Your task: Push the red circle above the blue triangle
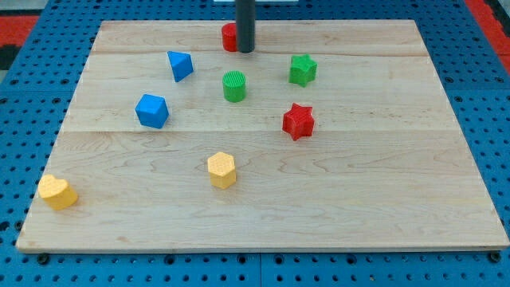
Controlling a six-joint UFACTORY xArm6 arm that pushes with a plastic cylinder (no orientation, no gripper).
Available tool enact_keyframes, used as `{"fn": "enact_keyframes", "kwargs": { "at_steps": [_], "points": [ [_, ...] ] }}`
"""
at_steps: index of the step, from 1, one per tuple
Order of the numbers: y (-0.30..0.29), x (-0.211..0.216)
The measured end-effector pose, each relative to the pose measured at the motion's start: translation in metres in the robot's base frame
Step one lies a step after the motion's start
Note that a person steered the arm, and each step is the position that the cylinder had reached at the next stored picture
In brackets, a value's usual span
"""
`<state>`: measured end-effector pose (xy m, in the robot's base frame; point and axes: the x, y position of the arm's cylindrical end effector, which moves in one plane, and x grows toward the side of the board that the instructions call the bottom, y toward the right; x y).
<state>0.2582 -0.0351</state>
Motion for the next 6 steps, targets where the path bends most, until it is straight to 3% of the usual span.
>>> {"fn": "enact_keyframes", "kwargs": {
  "at_steps": [2, 3, 4, 5, 6],
  "points": [
    [0.038, -0.061],
    [-0.03, -0.054],
    [-0.074, -0.018],
    [-0.044, -0.016],
    [-0.088, -0.03]
  ]
}}
